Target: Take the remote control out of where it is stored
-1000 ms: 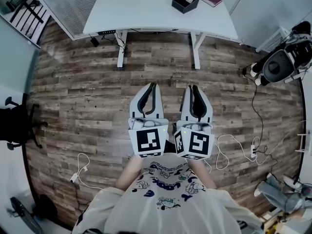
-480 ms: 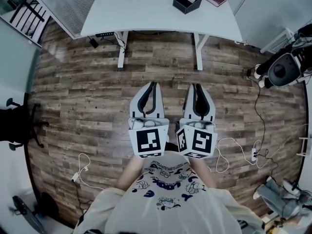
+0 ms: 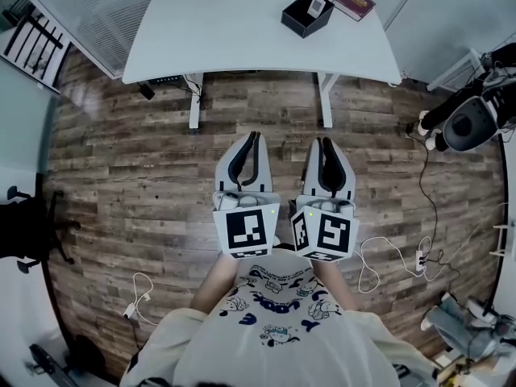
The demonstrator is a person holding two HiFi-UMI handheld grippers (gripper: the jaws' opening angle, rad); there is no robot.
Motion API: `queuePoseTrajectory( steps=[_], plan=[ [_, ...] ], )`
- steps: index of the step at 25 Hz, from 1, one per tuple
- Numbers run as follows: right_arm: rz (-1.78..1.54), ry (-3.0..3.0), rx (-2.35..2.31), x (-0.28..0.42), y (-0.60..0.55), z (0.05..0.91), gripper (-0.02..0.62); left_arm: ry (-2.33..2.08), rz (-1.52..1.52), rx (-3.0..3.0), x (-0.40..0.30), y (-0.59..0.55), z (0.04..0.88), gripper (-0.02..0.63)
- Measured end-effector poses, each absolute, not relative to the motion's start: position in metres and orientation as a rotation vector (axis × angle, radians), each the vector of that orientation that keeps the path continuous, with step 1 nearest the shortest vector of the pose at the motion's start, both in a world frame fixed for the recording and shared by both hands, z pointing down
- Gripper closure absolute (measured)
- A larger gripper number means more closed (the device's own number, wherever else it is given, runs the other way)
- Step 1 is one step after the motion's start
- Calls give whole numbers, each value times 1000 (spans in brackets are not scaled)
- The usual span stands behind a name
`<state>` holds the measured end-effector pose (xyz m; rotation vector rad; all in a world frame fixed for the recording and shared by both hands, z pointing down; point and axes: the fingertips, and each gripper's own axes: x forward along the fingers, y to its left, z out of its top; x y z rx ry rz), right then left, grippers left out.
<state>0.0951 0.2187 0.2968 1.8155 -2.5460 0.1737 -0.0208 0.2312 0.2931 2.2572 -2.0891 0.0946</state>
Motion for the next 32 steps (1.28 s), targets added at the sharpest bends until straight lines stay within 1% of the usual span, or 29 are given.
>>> queuePoseTrajectory(
  steps=[17, 32],
  plan=[
    [163, -2507, 1907, 47, 64, 283, 528, -2019, 99, 2348, -68, 69, 280, 580],
    [172, -2433, 1953, 40, 2, 295, 528, -1951, 116, 2388, -79, 6, 290, 580]
  ],
)
